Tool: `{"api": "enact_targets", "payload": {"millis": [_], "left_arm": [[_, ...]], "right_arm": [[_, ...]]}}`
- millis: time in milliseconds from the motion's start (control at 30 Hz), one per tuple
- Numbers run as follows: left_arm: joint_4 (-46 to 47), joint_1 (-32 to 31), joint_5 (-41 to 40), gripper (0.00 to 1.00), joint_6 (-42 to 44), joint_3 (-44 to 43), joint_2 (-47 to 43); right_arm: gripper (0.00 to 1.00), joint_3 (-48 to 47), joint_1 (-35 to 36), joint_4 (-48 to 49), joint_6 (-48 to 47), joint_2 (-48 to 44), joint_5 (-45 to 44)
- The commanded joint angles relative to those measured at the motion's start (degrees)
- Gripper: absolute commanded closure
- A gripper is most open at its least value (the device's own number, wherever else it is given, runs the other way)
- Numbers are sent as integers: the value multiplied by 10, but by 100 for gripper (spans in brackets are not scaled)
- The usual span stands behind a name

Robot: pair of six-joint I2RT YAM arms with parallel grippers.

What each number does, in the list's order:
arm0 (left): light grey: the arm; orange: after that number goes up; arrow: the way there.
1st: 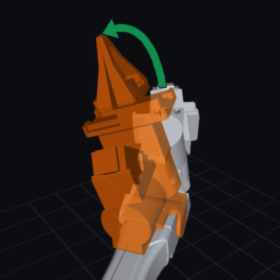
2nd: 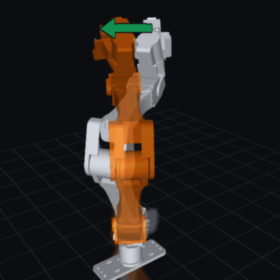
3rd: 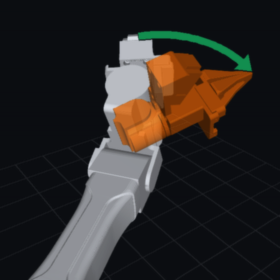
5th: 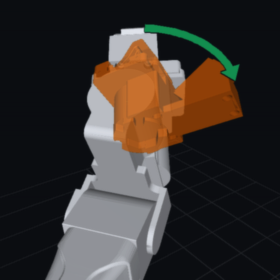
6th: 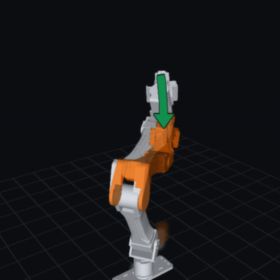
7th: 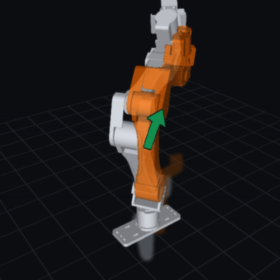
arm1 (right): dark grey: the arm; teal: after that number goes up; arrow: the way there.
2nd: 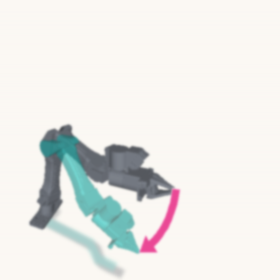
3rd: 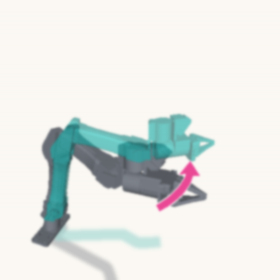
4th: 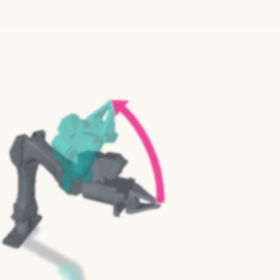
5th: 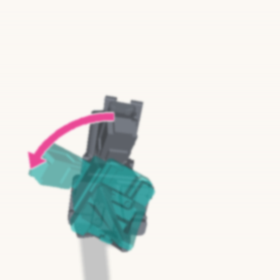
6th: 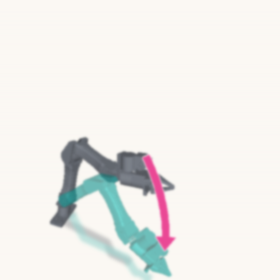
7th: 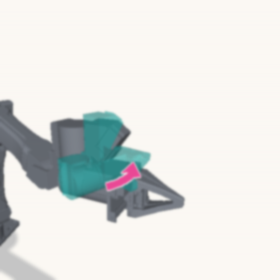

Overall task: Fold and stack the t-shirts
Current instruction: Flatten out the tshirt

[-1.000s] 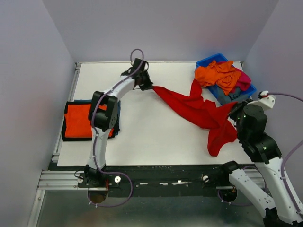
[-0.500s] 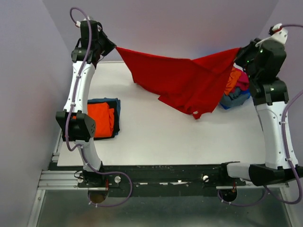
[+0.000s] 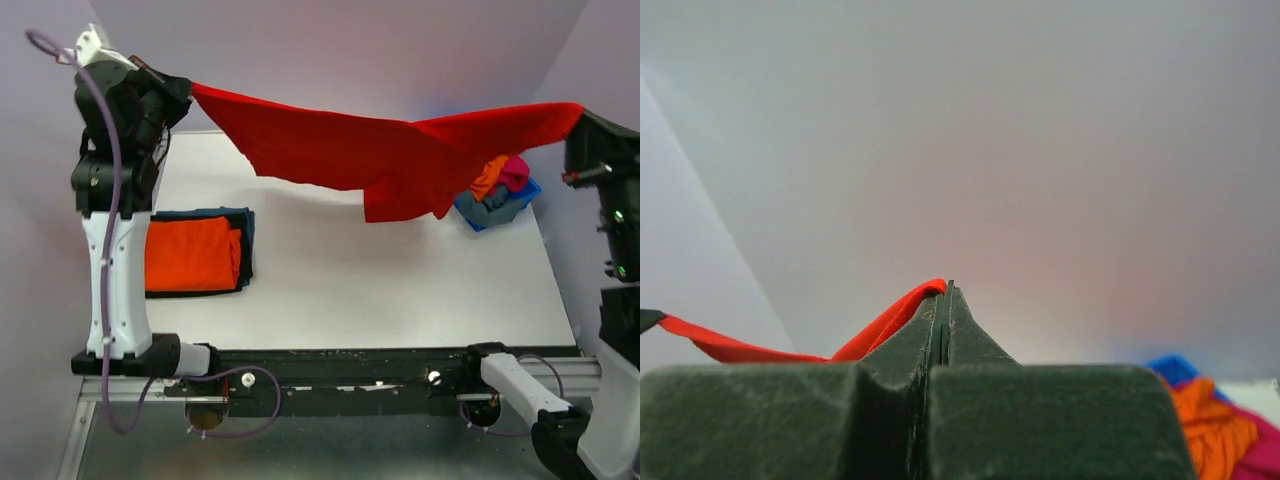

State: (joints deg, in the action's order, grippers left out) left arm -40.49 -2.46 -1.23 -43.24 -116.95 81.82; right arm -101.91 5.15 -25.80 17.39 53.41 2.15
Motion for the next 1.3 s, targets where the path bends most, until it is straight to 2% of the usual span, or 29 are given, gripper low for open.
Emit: {"api": "enact_targets", "payload": {"millis": [0, 167, 300, 467, 533, 667, 833, 900, 1000, 1133, 1267], "left_arm": [[32, 4, -78, 100, 21, 1, -86], [31, 4, -85, 100, 20, -28, -89], [49, 3, -76, 100, 11, -6, -50], [78, 3, -55, 100, 2, 27, 36], [61, 3, -43, 100, 4, -5, 93], [17, 3, -42, 100, 5, -128, 157], [-6, 9, -44, 100, -3, -300, 222], [18, 16, -34, 100, -14, -291, 221], [56, 37, -10, 100, -27, -251, 213], [73, 50, 26, 100, -29, -208, 223], [100, 50, 46, 100, -25, -82, 204]], "right_arm": [[99, -49, -4, 43, -22, -47, 30], [99, -97, -4, 15, -24, -23, 9], [99, -60, -4, 14, -14, 12, -35], [99, -28, -4, 8, 2, 112, -39], [99, -45, -5, 0, 12, 163, -25], [99, -123, -5, 2, 25, 224, 38], [99, -323, -11, -56, 19, 320, 50], [99, -381, -20, -75, 29, 360, 72], [99, -377, -47, -66, 62, 369, 104], [99, -296, -106, -41, 125, 355, 164], [99, -168, -134, -18, 164, 320, 203]]}}
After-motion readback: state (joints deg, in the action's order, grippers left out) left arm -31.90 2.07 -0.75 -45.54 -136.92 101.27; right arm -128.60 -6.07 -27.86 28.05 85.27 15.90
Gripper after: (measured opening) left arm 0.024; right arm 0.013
